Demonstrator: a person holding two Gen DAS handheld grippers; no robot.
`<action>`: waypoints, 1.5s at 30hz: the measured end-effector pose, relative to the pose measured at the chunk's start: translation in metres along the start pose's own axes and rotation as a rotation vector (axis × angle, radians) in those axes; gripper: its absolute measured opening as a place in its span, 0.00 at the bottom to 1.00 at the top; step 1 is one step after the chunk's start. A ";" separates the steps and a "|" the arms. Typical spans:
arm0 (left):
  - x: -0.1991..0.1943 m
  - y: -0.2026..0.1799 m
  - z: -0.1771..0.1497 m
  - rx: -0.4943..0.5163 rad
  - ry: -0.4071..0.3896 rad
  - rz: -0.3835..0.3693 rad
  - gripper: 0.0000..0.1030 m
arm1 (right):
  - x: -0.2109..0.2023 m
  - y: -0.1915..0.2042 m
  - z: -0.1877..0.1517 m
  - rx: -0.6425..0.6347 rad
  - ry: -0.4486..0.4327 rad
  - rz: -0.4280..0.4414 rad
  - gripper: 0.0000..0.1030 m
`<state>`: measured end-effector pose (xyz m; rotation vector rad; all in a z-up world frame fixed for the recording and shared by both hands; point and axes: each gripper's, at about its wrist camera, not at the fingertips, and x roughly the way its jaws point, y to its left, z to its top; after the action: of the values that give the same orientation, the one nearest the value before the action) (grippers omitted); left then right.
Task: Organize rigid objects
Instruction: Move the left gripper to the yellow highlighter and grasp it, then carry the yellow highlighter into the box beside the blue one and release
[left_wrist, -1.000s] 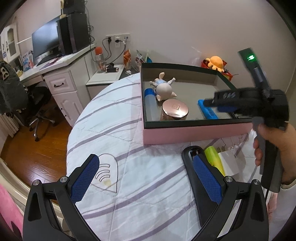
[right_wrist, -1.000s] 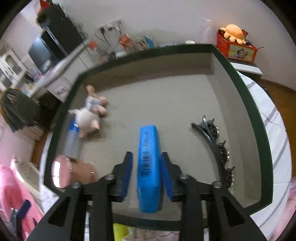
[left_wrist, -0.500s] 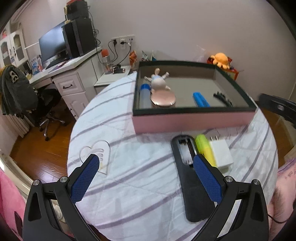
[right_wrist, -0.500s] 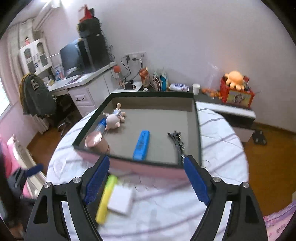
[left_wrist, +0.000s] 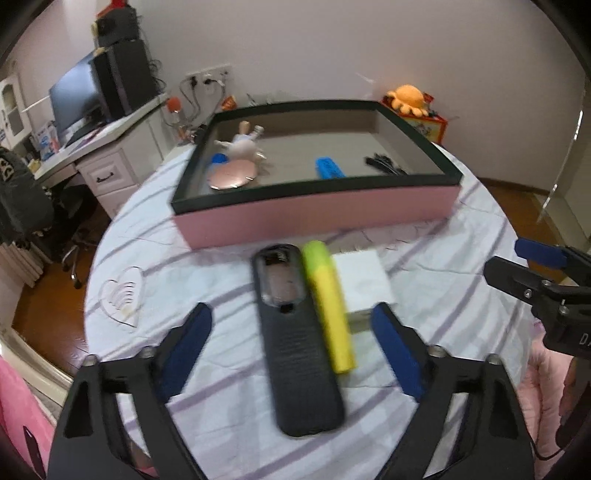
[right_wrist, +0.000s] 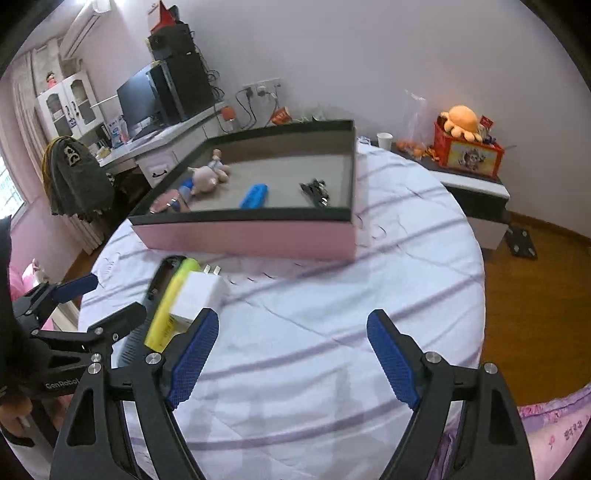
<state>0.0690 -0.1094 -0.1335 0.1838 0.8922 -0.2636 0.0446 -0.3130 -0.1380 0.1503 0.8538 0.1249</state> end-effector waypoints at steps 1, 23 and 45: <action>0.002 -0.004 0.000 0.007 0.011 -0.007 0.77 | 0.000 -0.002 -0.001 0.002 0.001 0.003 0.82; 0.021 -0.035 -0.003 0.056 0.081 -0.098 0.14 | 0.022 -0.033 -0.012 0.058 0.064 0.065 0.82; -0.029 0.021 -0.022 0.015 0.020 -0.187 0.13 | 0.032 0.005 -0.011 0.022 0.109 0.057 0.82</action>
<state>0.0418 -0.0797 -0.1234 0.1168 0.9287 -0.4426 0.0570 -0.3017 -0.1679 0.1898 0.9601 0.1780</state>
